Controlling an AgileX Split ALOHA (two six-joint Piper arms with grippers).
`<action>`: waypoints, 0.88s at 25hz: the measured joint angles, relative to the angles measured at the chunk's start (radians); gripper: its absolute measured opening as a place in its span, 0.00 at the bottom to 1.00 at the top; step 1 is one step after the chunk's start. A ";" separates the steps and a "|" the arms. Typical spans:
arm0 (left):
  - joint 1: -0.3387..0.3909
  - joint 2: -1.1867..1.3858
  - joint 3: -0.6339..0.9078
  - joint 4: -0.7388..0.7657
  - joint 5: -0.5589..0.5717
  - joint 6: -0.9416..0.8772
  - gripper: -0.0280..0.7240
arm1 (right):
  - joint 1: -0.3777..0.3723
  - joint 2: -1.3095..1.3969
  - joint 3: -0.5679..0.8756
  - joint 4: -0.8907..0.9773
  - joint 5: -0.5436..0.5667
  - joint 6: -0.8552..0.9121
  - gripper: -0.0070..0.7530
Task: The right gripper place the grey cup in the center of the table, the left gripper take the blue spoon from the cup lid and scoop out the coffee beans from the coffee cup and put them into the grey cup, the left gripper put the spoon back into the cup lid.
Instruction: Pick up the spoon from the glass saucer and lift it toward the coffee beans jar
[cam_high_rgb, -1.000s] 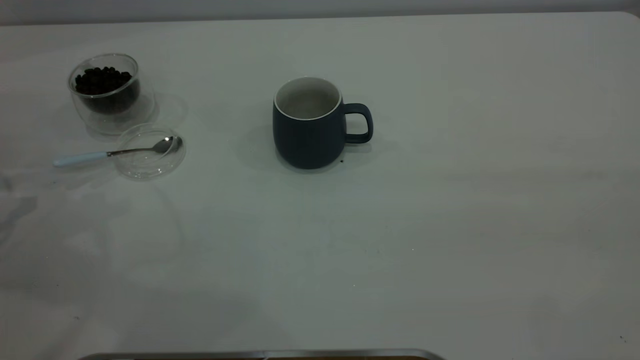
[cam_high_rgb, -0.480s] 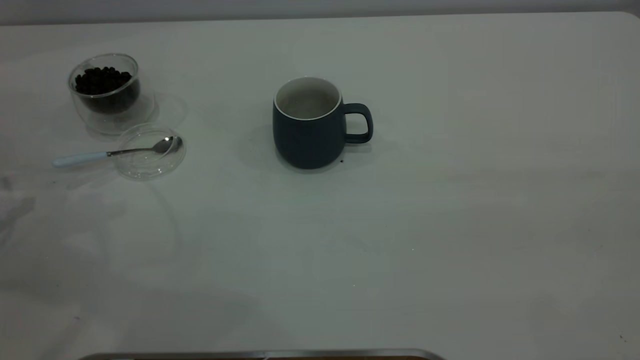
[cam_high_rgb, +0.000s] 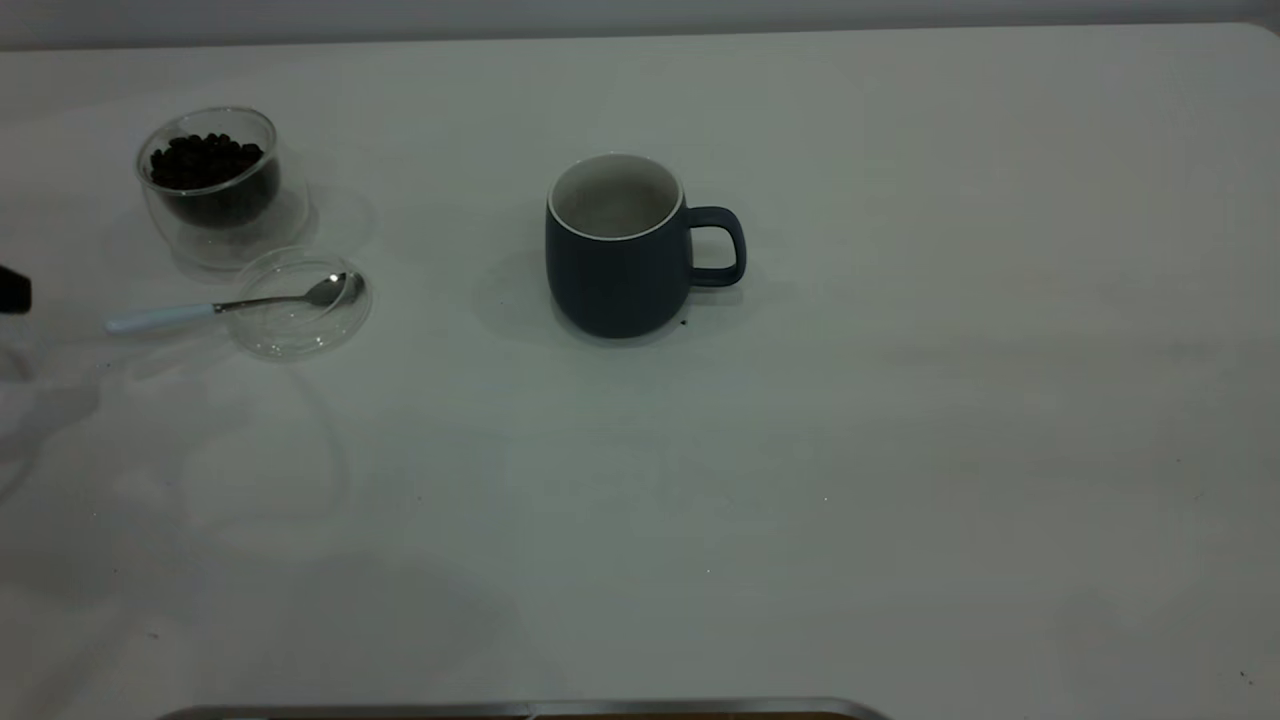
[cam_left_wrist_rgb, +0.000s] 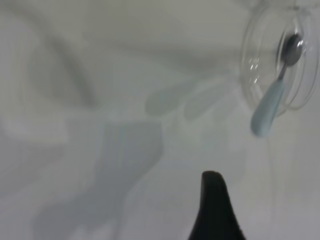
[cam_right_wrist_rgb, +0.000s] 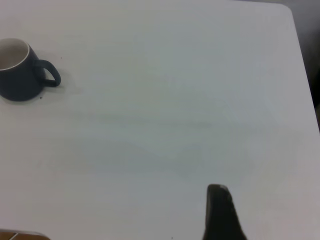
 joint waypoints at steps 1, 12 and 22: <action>0.000 0.000 -0.001 -0.023 0.002 0.023 0.82 | 0.000 0.000 0.000 0.000 0.000 0.000 0.67; -0.006 0.076 -0.002 -0.094 0.007 0.103 0.82 | 0.000 0.000 0.000 0.000 0.000 0.000 0.67; -0.102 0.090 -0.002 -0.248 -0.005 0.252 0.82 | 0.000 0.000 0.000 0.000 0.000 0.000 0.67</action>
